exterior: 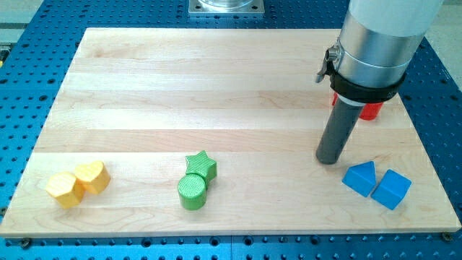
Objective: Push the blue blocks upwards left slightly
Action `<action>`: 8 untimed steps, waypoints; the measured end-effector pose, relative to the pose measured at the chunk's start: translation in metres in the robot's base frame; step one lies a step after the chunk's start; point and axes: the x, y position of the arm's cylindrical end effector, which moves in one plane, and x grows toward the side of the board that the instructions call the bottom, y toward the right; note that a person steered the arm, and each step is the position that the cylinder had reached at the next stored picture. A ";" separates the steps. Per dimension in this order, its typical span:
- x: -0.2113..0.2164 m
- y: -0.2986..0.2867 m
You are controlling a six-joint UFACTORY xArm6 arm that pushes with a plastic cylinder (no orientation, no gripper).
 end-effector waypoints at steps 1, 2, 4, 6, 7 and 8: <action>0.000 0.000; 0.000 0.001; -0.015 0.073; -0.017 0.086; -0.011 0.086; -0.005 0.086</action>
